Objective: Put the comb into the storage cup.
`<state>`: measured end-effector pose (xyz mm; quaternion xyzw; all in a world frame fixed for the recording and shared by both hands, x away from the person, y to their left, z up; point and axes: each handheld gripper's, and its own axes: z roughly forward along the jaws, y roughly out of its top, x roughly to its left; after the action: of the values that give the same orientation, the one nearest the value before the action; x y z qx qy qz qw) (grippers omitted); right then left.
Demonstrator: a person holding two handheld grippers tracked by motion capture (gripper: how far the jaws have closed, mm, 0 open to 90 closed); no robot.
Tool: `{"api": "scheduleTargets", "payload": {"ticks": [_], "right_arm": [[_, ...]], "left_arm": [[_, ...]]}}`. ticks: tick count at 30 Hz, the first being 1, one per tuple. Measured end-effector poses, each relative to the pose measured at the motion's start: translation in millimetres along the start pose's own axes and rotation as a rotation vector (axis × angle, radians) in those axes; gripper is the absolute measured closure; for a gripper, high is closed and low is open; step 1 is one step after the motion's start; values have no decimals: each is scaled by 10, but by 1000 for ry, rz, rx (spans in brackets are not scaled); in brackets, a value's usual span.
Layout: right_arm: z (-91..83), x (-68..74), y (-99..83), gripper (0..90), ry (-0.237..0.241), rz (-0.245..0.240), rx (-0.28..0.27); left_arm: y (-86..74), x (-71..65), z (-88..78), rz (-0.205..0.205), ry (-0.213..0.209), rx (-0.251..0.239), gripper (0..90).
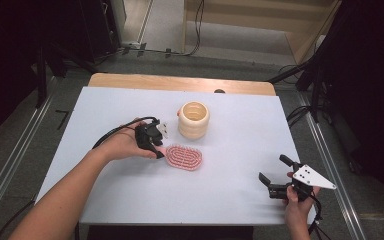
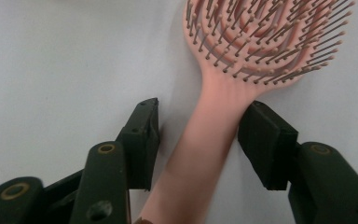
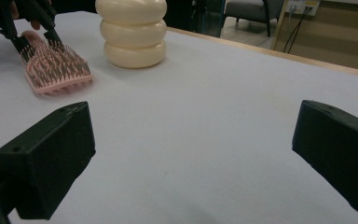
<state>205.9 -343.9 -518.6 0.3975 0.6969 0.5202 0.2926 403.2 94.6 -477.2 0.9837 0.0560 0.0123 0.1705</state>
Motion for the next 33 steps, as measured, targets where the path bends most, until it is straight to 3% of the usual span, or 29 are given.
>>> {"api": "scheduleTargets", "payload": {"ticks": [9, 15, 22, 33], "right_arm": [[0, -1, 0, 0, 1, 0, -1], [0, 0, 1, 0, 2, 0, 2], [-1, 0, 0, 0, 1, -1, 3], [-4, -1, -1, 0, 0, 2, 0]], "left_arm": [[21, -14, -7, 46, -11, 11, 618], [18, -20, -7, 51, -26, 4, 691], [12, -21, -15, 57, -24, -1, 698], [-25, -30, -57, 50, -6, -58, 700]]}}
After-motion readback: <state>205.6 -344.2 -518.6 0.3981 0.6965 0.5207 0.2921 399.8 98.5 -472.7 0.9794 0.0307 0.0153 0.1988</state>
